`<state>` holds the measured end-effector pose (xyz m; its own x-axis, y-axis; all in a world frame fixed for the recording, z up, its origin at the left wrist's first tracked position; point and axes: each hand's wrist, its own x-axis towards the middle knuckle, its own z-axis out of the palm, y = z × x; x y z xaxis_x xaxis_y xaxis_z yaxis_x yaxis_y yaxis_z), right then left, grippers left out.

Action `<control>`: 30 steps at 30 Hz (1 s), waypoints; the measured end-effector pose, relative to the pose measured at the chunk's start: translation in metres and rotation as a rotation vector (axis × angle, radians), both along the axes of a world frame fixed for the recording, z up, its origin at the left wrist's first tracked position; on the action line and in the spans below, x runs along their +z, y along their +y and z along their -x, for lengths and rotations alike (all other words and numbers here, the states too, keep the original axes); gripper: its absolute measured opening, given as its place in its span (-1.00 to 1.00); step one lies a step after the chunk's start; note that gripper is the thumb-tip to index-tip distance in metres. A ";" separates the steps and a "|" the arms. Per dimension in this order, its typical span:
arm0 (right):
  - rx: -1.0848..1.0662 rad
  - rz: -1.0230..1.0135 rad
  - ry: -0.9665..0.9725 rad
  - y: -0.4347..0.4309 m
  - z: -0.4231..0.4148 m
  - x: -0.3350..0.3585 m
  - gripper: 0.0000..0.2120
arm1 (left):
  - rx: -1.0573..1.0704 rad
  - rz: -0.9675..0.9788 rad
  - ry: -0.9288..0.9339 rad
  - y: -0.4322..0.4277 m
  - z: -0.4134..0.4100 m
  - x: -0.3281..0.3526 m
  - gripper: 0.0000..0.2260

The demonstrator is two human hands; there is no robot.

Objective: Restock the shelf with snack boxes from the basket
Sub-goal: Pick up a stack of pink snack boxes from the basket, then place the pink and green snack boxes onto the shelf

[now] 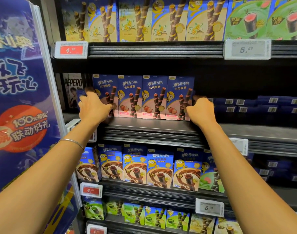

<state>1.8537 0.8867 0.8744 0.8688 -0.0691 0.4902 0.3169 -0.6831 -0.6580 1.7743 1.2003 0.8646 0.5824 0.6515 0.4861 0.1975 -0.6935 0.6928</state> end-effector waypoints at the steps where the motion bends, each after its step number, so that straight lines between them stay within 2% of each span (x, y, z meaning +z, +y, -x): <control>1: 0.003 -0.008 0.006 0.000 0.000 0.000 -0.83 | 0.001 -0.004 0.002 0.000 0.000 0.000 -0.25; 6: 0.012 -0.011 0.038 0.001 0.001 0.001 -0.91 | -0.014 0.002 -0.008 0.003 -0.002 -0.002 -0.24; 12: 0.028 -0.068 0.067 0.002 0.001 -0.001 -0.86 | -0.047 0.030 0.002 0.007 -0.001 -0.002 -0.28; 17: 0.181 -0.326 0.140 0.007 0.003 -0.002 -0.77 | -0.076 0.082 -0.058 0.006 0.004 0.002 -0.43; 20: 0.218 -0.392 0.122 0.005 0.010 -0.002 -0.75 | -0.120 0.114 -0.175 -0.004 0.015 0.006 -0.50; 23: 0.234 -0.442 0.060 -0.003 0.030 0.002 -0.73 | -0.256 0.214 -0.359 -0.027 0.033 0.008 -0.51; 27: 0.354 -0.539 -0.080 -0.019 0.071 0.000 -0.85 | -0.376 0.343 -0.557 -0.071 0.071 0.000 -0.54; 30: 0.518 -0.660 -0.107 -0.037 0.104 -0.016 -0.71 | -0.490 0.469 -0.641 -0.106 0.104 -0.022 -0.66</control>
<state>1.7501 0.8498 0.8580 0.8212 0.0237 0.5702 0.5670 0.0797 -0.8199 1.6707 1.0939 0.8431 0.5556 0.6149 0.5596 -0.5603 -0.2204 0.7985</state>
